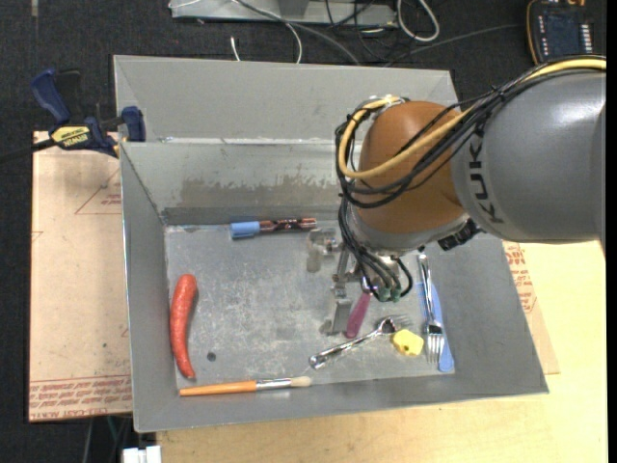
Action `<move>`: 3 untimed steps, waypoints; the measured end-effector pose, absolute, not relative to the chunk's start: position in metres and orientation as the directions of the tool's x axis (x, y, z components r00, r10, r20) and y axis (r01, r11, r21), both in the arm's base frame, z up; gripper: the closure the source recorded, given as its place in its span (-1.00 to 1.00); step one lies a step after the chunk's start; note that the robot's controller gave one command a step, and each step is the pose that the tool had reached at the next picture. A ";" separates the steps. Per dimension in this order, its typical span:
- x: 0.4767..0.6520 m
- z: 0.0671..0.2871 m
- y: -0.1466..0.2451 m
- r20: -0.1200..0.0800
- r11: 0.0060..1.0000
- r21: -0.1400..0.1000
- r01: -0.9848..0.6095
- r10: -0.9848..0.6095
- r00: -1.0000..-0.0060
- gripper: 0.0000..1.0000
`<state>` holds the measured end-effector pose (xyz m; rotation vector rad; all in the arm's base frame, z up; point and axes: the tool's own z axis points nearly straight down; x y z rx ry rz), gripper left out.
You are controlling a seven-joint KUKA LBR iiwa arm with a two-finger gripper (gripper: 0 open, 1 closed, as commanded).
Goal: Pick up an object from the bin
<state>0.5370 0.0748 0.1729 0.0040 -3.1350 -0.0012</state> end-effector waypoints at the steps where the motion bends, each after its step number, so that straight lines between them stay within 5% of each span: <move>1: 0.539 0.177 0.074 -0.001 1.000 0.001 0.000 0.000 -1.000 -1.00; 2: 0.527 0.072 -0.009 0.000 0.975 0.002 -0.221 -0.221 -0.975 -1.00; 3: 0.543 0.141 -0.060 -0.009 0.975 0.002 -0.220 -0.220 -0.975 -1.00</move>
Offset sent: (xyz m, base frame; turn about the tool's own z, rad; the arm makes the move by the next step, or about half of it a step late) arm -0.0103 -0.0864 -0.1029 -0.2269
